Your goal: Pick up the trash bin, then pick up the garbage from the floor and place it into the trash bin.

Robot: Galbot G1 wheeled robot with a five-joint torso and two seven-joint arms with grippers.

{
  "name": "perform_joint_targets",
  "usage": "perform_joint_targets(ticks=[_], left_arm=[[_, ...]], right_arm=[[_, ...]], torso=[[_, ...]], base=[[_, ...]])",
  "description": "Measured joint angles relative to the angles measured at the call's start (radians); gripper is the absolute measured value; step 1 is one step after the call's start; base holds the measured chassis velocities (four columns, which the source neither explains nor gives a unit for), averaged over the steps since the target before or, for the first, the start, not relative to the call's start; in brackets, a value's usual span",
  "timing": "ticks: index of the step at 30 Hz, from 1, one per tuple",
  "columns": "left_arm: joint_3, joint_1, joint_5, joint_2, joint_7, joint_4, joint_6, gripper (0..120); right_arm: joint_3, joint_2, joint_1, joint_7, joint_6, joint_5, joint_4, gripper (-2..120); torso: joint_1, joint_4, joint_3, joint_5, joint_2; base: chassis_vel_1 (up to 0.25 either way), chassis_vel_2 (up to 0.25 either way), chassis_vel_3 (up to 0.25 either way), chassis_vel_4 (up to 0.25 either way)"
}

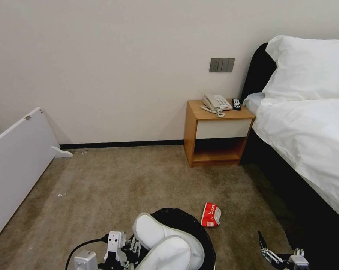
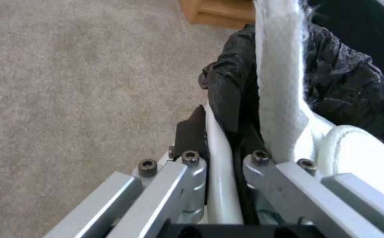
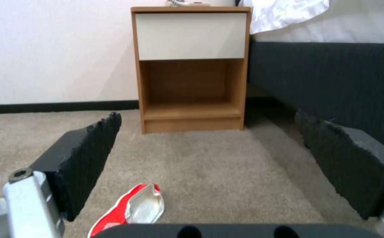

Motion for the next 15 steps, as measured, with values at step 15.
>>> perform_joint_targets(ticks=[15], left_arm=[[0.001,0.003,0.004,-0.002,0.0,-0.004,-0.001,4]], right_arm=[[0.006,-0.001,-0.005,-0.025,-0.002,0.012,0.002,100]], torso=[[0.0,0.0,0.0,0.0002,0.0]], base=[[-0.048,0.043,0.045,-0.047]])
